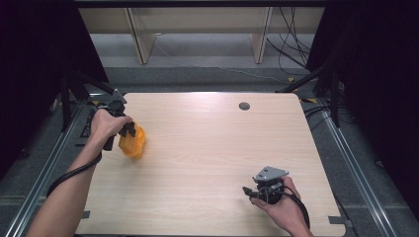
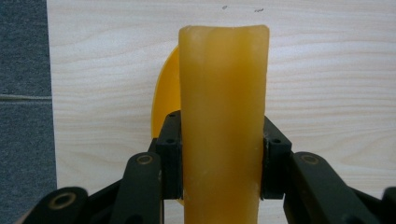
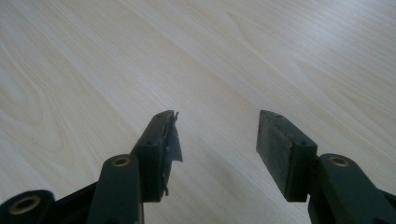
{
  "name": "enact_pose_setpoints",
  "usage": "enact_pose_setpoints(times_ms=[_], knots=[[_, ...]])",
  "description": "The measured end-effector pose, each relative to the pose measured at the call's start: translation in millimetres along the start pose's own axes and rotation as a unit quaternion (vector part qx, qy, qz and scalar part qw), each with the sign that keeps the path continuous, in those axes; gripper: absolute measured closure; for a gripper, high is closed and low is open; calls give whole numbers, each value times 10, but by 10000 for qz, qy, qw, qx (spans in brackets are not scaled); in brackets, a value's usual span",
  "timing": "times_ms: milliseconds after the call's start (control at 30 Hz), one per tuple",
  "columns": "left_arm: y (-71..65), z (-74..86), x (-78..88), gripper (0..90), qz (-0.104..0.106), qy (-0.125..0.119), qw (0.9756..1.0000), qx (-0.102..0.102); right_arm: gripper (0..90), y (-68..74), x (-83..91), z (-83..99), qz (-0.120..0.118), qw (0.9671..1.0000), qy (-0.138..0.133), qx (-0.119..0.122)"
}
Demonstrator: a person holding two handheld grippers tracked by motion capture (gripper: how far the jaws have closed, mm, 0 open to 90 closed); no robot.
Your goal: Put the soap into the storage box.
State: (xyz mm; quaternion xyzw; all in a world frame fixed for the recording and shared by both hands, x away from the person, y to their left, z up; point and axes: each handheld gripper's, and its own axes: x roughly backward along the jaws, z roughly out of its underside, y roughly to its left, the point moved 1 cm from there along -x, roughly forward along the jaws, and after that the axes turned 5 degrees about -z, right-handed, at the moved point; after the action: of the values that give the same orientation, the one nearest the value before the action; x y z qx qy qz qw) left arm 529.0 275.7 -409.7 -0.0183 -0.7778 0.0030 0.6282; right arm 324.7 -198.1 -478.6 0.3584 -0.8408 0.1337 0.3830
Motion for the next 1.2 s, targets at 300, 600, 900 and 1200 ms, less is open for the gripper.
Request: enact_pose_setpoints(times_ms=[300, 600, 900, 1200], knots=[[21, -8, -120, 604, -33, 84, 9999, 86, 477, -11, -2, 6, -5, 10000, 22, 56], [25, -7, -160, 598, 2, 97, 9999, 130, 477, 0, -10, 4, -17, 10000, -4, 16], [25, 12, -184, 462, 170, 27, 9997, 173, 475, -1, -9, 6, -16, 10000, 35, 41], [27, 80, -69, 363, 224, -258, 9992, 203, 470, 1, -16, 12, -13, 10000, 45, 44]])
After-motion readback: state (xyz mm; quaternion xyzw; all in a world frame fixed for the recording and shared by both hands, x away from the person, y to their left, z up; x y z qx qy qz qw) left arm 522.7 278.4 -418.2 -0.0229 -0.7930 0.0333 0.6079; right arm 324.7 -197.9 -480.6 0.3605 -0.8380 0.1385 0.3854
